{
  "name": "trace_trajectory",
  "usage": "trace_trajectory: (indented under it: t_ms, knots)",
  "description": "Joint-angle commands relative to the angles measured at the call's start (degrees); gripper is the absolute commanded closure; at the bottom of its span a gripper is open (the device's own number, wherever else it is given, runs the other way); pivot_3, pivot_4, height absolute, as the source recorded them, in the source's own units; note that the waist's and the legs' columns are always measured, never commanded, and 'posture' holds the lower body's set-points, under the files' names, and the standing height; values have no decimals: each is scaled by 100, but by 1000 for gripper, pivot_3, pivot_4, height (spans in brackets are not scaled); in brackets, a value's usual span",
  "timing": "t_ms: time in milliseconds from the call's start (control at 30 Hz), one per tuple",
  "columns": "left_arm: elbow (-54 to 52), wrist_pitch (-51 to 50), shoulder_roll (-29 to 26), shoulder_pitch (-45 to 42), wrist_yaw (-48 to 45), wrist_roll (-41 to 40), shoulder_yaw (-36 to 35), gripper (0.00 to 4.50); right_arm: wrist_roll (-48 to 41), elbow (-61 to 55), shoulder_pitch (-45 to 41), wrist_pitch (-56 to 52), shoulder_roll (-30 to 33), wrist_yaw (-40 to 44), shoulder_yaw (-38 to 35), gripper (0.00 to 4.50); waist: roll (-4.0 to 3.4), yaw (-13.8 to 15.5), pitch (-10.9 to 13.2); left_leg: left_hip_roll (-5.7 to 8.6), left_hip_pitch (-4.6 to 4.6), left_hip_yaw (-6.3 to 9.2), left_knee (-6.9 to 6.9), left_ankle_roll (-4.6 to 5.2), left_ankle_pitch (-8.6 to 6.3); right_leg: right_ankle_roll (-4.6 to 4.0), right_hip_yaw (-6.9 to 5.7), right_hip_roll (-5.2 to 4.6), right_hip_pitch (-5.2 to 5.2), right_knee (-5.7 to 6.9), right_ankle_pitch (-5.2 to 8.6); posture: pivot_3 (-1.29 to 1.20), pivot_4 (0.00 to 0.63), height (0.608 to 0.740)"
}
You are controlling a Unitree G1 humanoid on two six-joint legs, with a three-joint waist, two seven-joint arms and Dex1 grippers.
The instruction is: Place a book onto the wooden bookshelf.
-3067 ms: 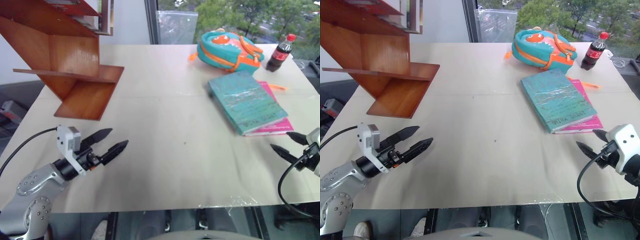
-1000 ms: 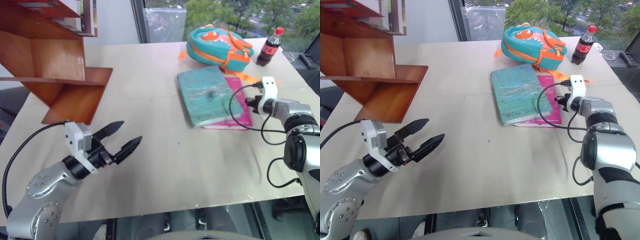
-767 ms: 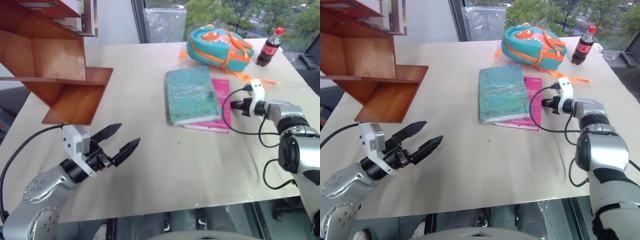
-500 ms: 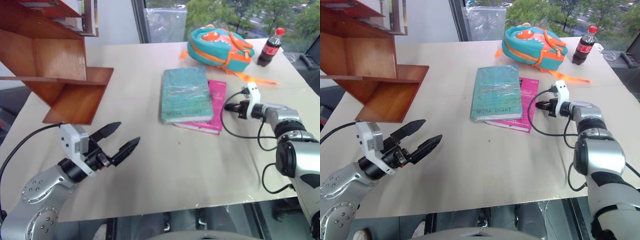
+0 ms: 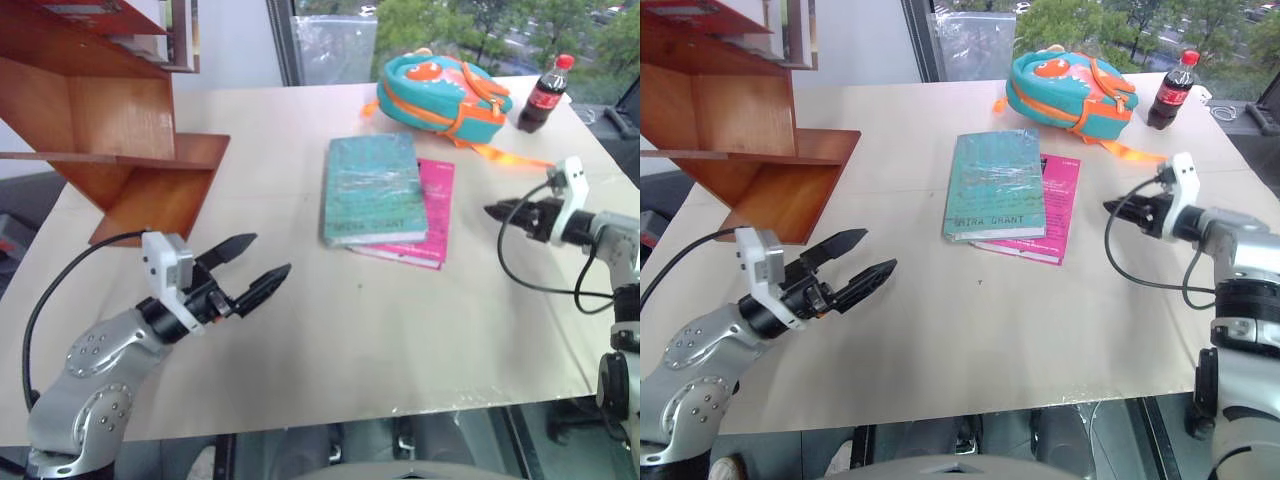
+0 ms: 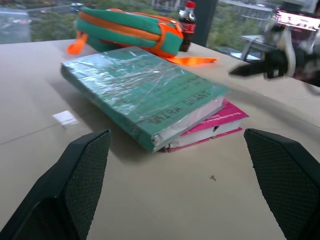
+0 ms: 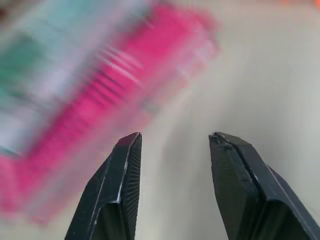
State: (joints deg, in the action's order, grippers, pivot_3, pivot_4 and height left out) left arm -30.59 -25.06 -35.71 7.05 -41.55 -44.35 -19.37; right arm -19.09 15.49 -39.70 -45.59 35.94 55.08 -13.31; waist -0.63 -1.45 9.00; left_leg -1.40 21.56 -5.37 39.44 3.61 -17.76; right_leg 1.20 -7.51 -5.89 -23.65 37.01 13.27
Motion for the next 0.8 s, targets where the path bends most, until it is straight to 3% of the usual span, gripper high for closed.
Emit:
trace_trajectory:
  t_ms: [33,167,233,333,533,667,800]
  knots:
    - [-43,53,-41,-22,-80,26,15,0,-389,-1003,-363,-828,-294,-556,170,2278,0,2,0,0,0,1,0,0,0,0,-2,2,0,0,0,0,150,740]
    - [-53,103,-14,63,-86,60,-73,0,-273,-955,-771,-648,-760,-865,656,2278,5,71,1,12,4,4,1,0,0,0,-6,-6,-1,1,0,0,150,740]
    - [-87,137,15,130,-55,84,-104,0,-170,-808,-879,-366,-906,-761,1003,3285,6,87,1,14,10,7,1,1,0,0,-10,-8,-2,-2,0,0,150,740]
    - [-184,181,63,261,5,107,-154,0,138,-421,-995,268,-1087,-661,1519,4447,6,90,1,15,21,18,1,1,0,0,-29,-7,-2,-13,0,0,150,740]
    - [-344,251,154,513,135,139,-295,0,819,655,-1124,1569,-1415,-439,2332,4447,9,63,3,13,20,18,0,1,0,0,-35,-5,-2,-16,0,0,150,740]
    - [-400,317,220,648,223,156,-361,0,1121,754,-653,2100,-1043,482,2934,4447,21,72,-4,13,18,24,0,0,0,0,-35,-6,2,-18,1,0,150,740]
    - [-392,349,247,706,238,153,-389,0,1126,694,-290,2243,-618,1042,2993,4447,41,100,-18,15,12,33,1,1,0,1,-41,-11,16,-20,1,0,150,740]
